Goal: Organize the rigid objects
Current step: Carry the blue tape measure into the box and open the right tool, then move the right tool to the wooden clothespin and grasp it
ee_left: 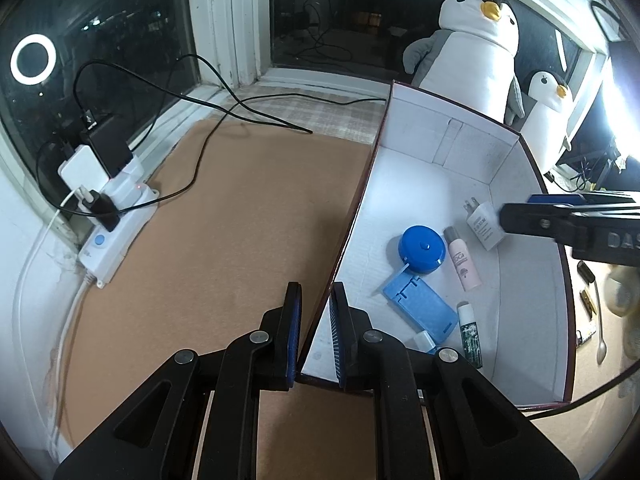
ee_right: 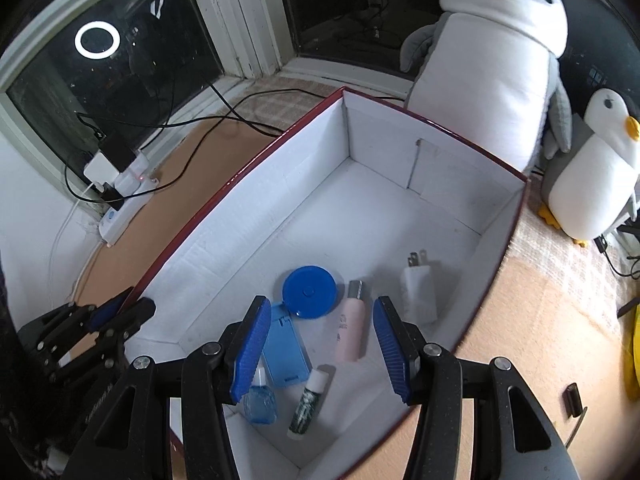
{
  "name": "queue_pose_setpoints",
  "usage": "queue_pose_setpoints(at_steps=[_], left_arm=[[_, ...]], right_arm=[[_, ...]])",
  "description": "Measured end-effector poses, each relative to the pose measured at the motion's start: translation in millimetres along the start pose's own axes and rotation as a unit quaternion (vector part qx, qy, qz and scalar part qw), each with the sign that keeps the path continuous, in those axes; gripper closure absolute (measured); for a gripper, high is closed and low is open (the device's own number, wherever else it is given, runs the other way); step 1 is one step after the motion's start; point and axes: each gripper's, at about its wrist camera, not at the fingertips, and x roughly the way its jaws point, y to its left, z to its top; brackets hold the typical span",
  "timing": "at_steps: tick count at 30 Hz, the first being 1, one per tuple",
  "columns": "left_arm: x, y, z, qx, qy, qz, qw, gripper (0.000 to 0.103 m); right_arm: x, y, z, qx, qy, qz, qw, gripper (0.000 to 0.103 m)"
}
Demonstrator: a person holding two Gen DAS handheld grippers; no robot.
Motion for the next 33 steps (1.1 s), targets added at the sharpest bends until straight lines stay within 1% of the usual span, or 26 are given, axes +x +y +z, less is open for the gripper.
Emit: queue_pose_setpoints(at_steps=[8,12,20,26,33], left_arm=[[1,-3,1,0.004,0.002,0.007,1.0000,0.090],[2,-4,2,0.007,0.004,0.012,0.9999,0.090],[3,-5,4,0.009,0.006,0.017,0.9998,0.090],[5,-7,5,0.014,0.006,0.023,0.9996,0.090],[7,-8,7,0.015,0.008,0.026,0.9995,0.090]], right_arm=[[-25,-20,-22,0.010,-0.014,0.004,1.000,0.054],[-36,-34,-38,0.015,-0.019,-0.005,1.000,0.054],[-53,-81,-75,0.069,-0.025,-0.013,0.997,0.054],[-58,-110,-109,0.091,-0.019,-0.032,0.995,0.054],[-61,-151,-151,0.129,0.003,-0.061,0.990,0.054]])
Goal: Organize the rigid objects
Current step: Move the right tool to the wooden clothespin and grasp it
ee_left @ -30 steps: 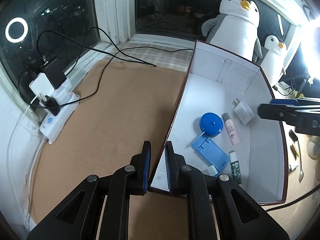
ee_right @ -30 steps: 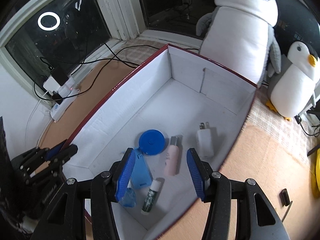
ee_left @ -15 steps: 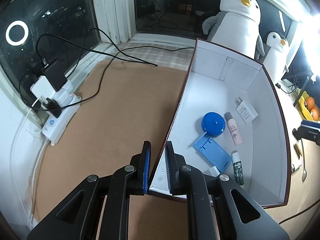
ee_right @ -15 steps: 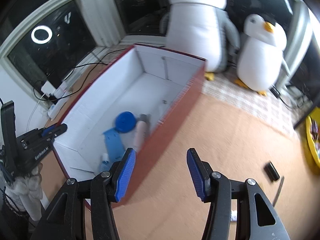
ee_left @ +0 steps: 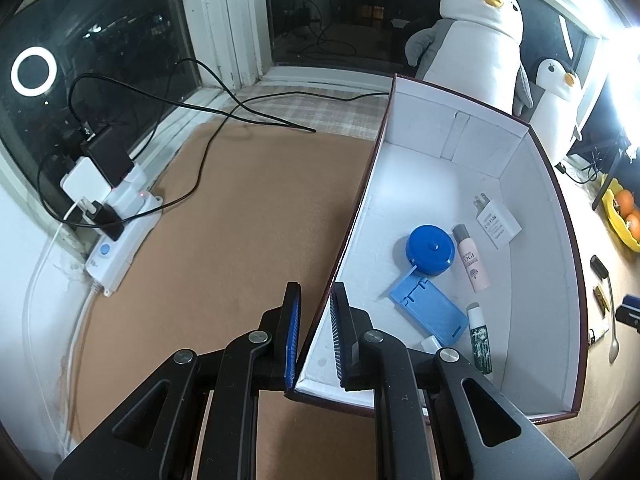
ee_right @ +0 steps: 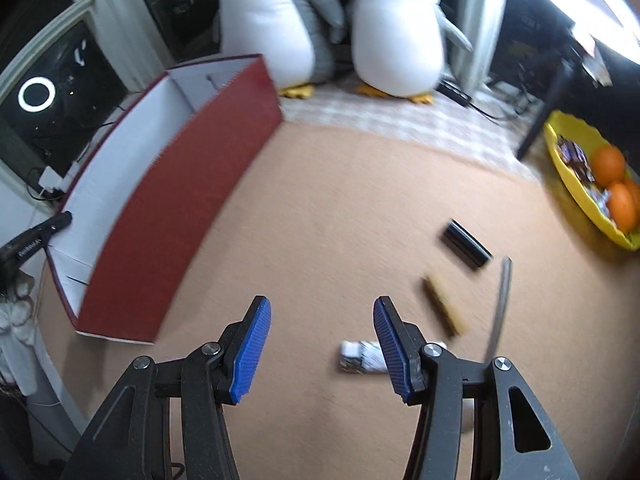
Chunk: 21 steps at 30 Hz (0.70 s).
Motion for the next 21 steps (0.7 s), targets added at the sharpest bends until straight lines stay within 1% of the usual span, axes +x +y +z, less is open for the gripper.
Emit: queue_pose_setpoints(at_steps=[5,13,17,21], left_arm=[[2,-1,2,-0.002,0.004,0.001,1.0000,0.089],[4,-3,5,0.001,0.006,0.005,1.0000,0.089],[6,-4,7,0.002,0.007,0.007,0.9999,0.089],[7,-5,8,0.003,0.009,0.009,0.9999,0.089]], right_arm=[[0,-32,-17,0.023,0.009,-0.015,1.000,0.054],[0,-64,-36,0.060,0.019,-0.015,0.998,0.054],[2,-74,-37,0.068,0.021,-0.021,0.997,0.054],[7,-80,-31,0.066,0.020,-0.025,0.997,0.054]])
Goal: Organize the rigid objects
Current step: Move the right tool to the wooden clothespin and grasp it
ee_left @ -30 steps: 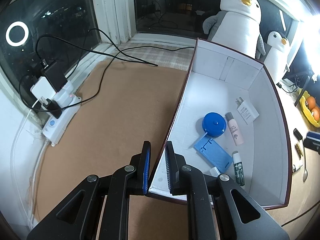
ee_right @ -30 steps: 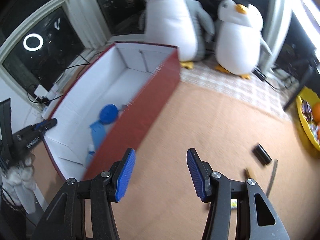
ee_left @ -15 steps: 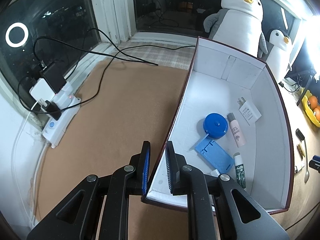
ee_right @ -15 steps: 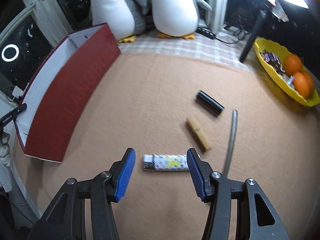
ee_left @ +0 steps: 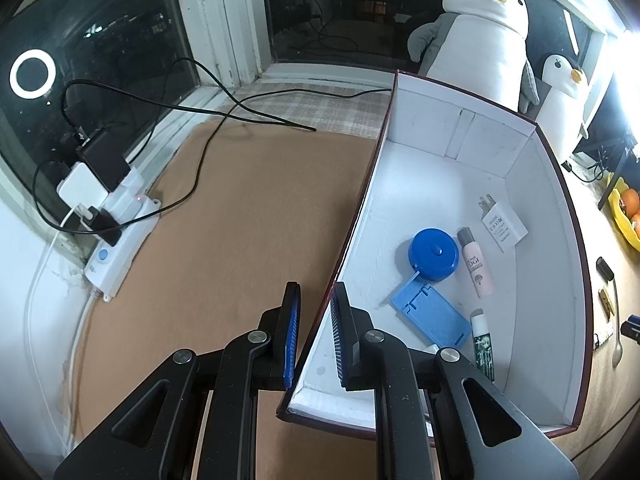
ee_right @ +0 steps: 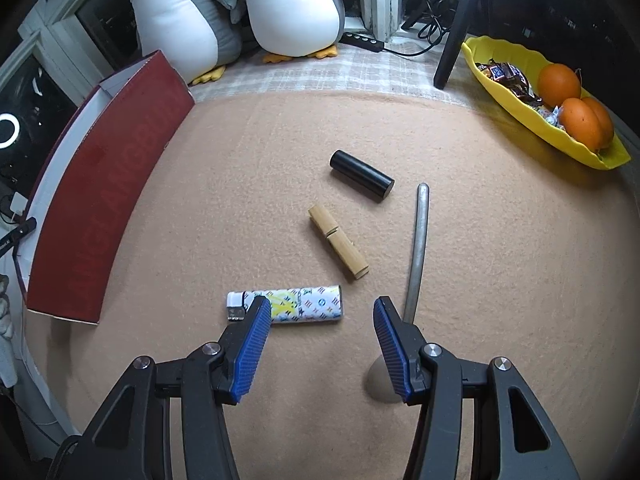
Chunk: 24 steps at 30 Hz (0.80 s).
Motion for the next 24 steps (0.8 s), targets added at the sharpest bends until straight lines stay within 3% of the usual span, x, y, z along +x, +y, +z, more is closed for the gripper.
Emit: queue_pose_setpoints(at_steps=[5,24], left_arm=[[0,-1,0,0.003,0.001,0.003,1.0000,0.089],[2,-4,3,0.004,0.002,0.009,0.9999,0.089]], right_arm=[[13,3,14,-0.018,0.004,-0.010,1.000,0.054],[55,-2,43,-0.045,0.042,-0.035,0.997,0.077]])
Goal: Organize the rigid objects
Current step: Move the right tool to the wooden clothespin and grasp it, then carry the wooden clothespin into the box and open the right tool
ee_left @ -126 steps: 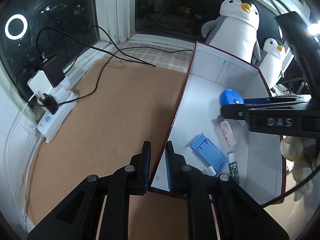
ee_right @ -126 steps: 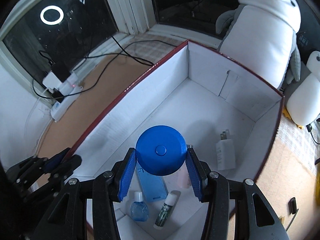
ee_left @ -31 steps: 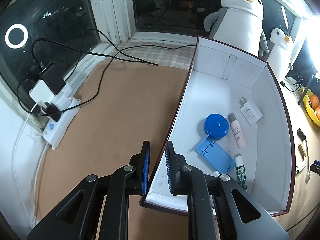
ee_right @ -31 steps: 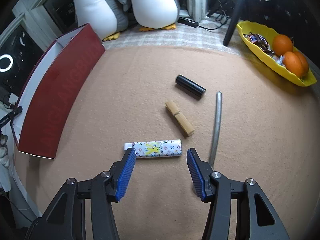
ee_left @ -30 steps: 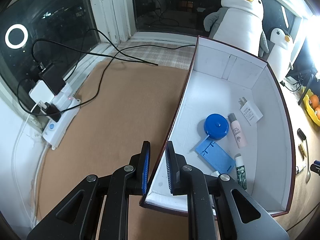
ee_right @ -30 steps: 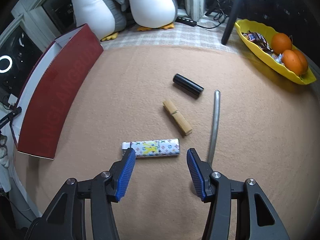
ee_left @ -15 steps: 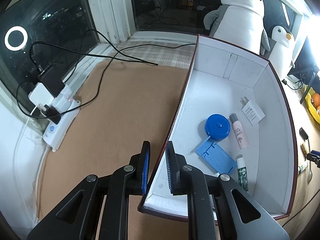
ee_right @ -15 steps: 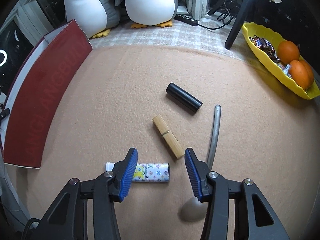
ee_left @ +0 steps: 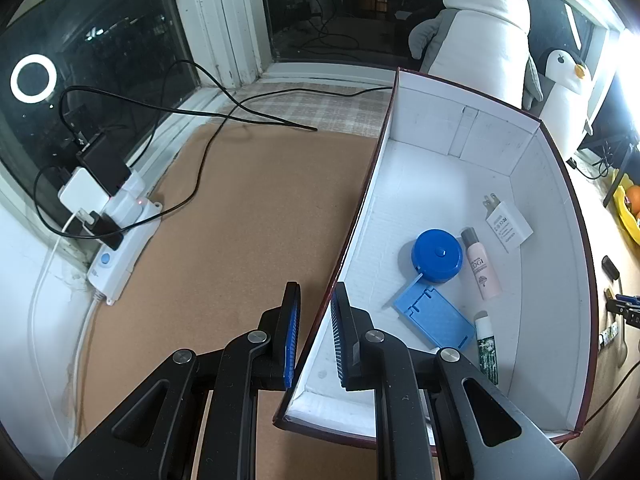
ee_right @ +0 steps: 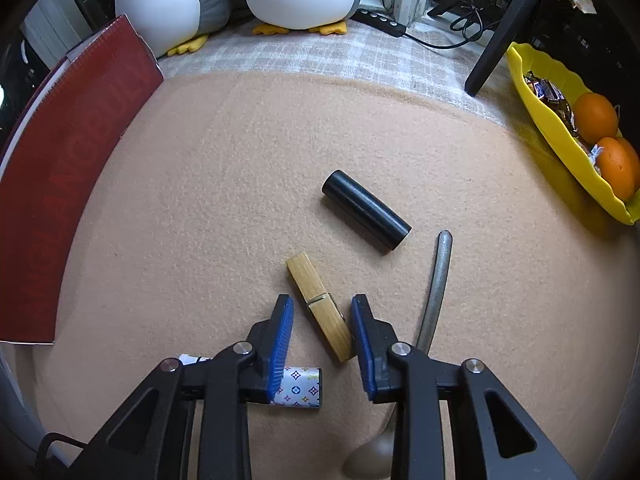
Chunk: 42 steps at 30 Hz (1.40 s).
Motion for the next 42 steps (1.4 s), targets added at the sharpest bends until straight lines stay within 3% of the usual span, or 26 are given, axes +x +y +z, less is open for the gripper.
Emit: queue_pose_setpoints(at_steps=[7,20,32,42], left_arm=[[0,0,0,-0.002,0.000,-0.001,1.0000,0.089],[-1,6,-2,-0.012,-0.003,-0.015,0.9998,0.089],[-15,10,-8,-0.023,-0.016,-0.032,0.9991,0.090],[-24,17,-16,-0.031,-0.023,-0.044,0.9983,0.090]], right_arm=[[0,-3,1,0.003,-0.001,0.001,1.000,0.092],[-47,24,4,0.002,-0.050,0.027,0.998,0.092],[-110,127,24,-0.076,-0.113,0.093,0.986,0.092],[-117,227,31,-0.150,-0.113,0.147,0.971,0.092]])
